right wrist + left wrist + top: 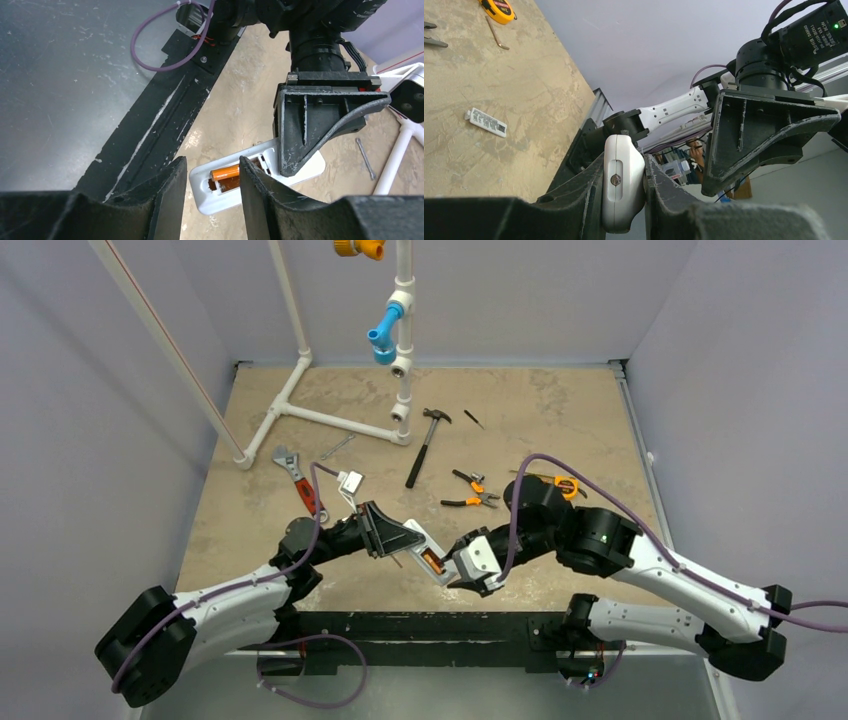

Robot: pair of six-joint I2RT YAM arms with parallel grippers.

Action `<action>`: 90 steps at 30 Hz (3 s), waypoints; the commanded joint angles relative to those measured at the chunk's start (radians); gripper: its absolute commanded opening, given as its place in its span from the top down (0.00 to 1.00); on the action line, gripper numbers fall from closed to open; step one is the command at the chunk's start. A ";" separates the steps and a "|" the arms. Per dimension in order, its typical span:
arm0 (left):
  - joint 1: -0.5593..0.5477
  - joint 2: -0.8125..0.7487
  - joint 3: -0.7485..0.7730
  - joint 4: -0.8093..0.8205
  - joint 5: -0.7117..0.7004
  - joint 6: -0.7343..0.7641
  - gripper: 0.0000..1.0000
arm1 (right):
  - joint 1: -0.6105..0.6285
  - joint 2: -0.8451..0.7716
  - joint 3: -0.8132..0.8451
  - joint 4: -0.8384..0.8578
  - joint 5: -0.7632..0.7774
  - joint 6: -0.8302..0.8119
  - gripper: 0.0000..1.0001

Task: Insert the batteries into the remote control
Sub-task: Load the battery into the remote control.

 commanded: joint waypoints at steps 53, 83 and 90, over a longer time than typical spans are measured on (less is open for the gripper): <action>-0.006 0.035 0.034 0.143 0.058 -0.038 1.00 | -0.001 0.159 -0.045 0.019 0.088 -0.097 0.68; -0.005 0.006 0.029 0.109 -0.025 -0.044 1.00 | -0.001 0.200 -0.102 0.181 0.140 0.031 0.85; -0.004 0.007 0.024 0.100 -0.052 -0.044 1.00 | -0.001 0.197 -0.122 0.234 0.174 0.087 0.93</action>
